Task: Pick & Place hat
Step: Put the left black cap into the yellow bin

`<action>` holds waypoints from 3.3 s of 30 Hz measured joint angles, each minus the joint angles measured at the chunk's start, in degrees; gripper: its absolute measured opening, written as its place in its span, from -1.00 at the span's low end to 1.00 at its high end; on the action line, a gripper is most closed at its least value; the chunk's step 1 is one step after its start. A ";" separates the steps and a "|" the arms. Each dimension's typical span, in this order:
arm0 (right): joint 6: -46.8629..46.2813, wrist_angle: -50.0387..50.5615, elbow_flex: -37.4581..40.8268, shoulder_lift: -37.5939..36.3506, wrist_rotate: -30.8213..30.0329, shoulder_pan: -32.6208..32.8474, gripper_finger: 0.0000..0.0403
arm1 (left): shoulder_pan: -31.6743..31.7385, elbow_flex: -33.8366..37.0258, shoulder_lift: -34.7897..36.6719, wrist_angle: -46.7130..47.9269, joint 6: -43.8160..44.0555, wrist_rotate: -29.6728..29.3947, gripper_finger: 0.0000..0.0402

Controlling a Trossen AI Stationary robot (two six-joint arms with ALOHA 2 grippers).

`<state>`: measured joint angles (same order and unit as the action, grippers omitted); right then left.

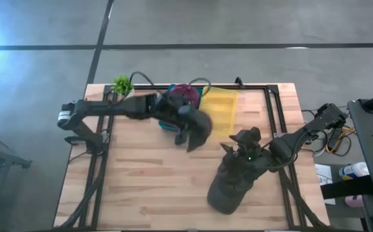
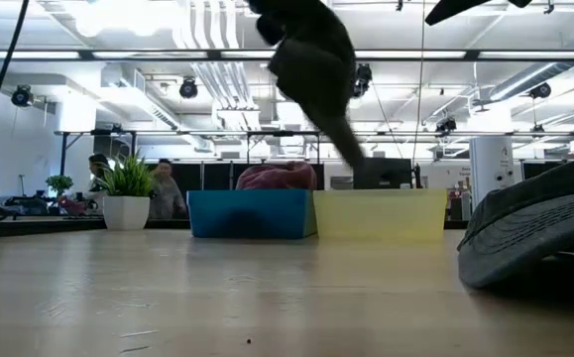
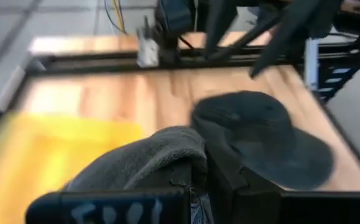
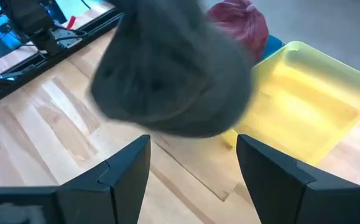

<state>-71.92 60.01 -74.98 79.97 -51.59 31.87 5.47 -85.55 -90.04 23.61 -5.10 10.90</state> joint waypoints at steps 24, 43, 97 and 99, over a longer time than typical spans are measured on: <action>-10.23 7.60 0.15 -8.32 -5.16 -2.18 0.16 | 14.97 -33.23 -27.42 19.47 -32.89 13.60 -0.90; -14.45 10.31 0.59 -9.76 -0.34 -5.17 0.05 | 15.06 -37.04 -38.62 7.69 -50.50 5.53 -0.79; -15.80 13.35 0.66 -9.85 4.11 -5.17 0.01 | 13.96 -26.44 -38.40 -13.44 -63.75 -3.22 -0.34; -16.00 13.37 0.66 -9.85 4.11 -5.17 0.01 | 13.72 -25.01 -38.40 -13.68 -61.86 -5.70 -0.34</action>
<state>-87.92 73.38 -74.32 70.13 -47.48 26.70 19.19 -110.56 -128.44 9.93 -66.95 5.20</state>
